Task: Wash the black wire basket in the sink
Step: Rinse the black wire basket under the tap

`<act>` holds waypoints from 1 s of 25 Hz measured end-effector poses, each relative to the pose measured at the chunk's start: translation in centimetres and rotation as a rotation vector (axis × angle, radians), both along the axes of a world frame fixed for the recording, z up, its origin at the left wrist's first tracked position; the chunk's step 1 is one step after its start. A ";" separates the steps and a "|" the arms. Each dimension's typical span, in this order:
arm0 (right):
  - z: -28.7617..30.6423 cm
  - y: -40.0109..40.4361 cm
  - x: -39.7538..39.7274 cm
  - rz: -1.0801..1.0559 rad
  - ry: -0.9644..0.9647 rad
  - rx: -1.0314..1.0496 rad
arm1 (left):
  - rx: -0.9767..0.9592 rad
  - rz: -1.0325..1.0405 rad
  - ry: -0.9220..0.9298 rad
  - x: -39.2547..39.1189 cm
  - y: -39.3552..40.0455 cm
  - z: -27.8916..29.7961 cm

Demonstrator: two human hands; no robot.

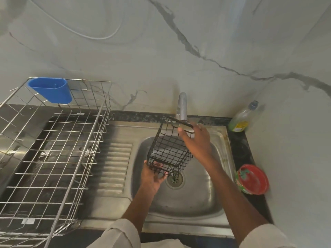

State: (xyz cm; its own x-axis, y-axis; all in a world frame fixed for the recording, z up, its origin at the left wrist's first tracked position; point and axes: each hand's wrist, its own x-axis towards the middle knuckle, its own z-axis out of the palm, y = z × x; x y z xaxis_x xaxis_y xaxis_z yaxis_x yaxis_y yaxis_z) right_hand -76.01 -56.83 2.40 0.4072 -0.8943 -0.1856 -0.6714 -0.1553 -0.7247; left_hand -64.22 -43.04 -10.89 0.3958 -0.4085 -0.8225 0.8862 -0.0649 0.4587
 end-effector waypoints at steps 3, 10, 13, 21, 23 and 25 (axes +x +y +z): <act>0.8 0.7 -1.8 -0.250 -0.259 0.338 | -0.014 -0.087 0.067 -1.0 -1.0 -0.8; 1.4 -0.2 -4.3 -0.537 -0.362 0.330 | 0.051 -0.285 0.067 -2.4 -4.3 -0.5; 1.4 -0.8 -5.6 -0.590 -0.392 0.518 | 0.044 -0.433 -0.157 -1.5 -5.1 -0.6; 4.5 0.2 -1.5 -0.332 -0.700 0.780 | -0.147 -0.401 -0.080 2.0 -3.3 -0.2; 4.2 0.5 0.8 -0.444 -0.798 0.860 | -0.105 -0.392 -0.095 3.3 -2.5 -0.6; 4.0 0.8 2.4 -0.566 -0.945 0.963 | -0.089 -0.354 -0.108 4.1 -1.9 -0.8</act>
State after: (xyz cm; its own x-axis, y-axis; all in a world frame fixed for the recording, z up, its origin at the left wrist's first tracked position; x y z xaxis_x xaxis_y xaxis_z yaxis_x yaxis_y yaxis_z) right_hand -73.65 -56.07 6.35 0.3575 -0.6601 -0.6607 0.2973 0.7511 -0.5895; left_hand -60.14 -44.91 -11.65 0.3003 -0.6038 -0.7384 0.7622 -0.3136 0.5663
